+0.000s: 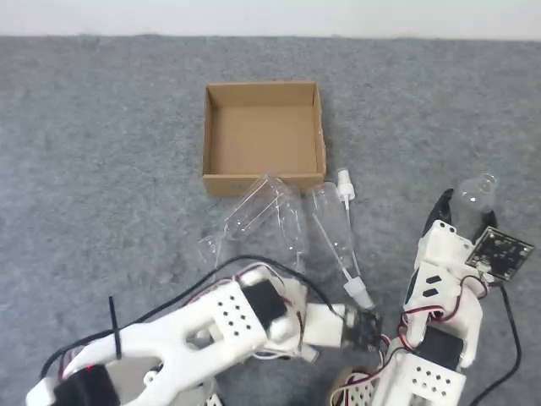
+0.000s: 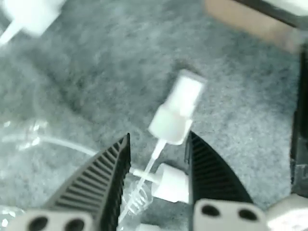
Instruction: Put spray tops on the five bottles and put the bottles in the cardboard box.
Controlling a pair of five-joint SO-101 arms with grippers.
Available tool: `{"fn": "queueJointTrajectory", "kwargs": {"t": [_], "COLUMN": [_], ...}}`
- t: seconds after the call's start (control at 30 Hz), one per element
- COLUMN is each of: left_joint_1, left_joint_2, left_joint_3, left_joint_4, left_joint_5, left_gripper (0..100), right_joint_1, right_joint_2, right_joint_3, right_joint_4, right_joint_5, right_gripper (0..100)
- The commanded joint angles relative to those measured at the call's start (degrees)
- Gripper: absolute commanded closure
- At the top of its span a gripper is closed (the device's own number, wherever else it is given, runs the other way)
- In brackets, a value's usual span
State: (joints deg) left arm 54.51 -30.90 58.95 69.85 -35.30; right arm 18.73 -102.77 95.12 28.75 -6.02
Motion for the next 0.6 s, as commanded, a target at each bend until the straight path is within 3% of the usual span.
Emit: {"fn": "queueJointTrajectory", "kwargs": {"t": [0.0,0.17,0.57], "left_joint_1": [1.14,1.14,1.41], "left_joint_2": [0.18,0.26,0.35], "left_joint_3": [0.66,4.79,7.87], "left_joint_4": [-3.25,-8.79,-11.96], "left_joint_5": [0.70,0.62,0.62], "left_gripper": [82,82,82], "right_joint_1": [0.48,0.48,0.48], "right_joint_2": [-1.27,-1.27,-1.27], "right_joint_3": [-0.70,-0.70,-0.70], "right_joint_4": [-1.63,-1.63,-1.63], "right_joint_5": [-0.26,-0.26,-0.26], "right_gripper": [99.2,99.2,99.2]}}
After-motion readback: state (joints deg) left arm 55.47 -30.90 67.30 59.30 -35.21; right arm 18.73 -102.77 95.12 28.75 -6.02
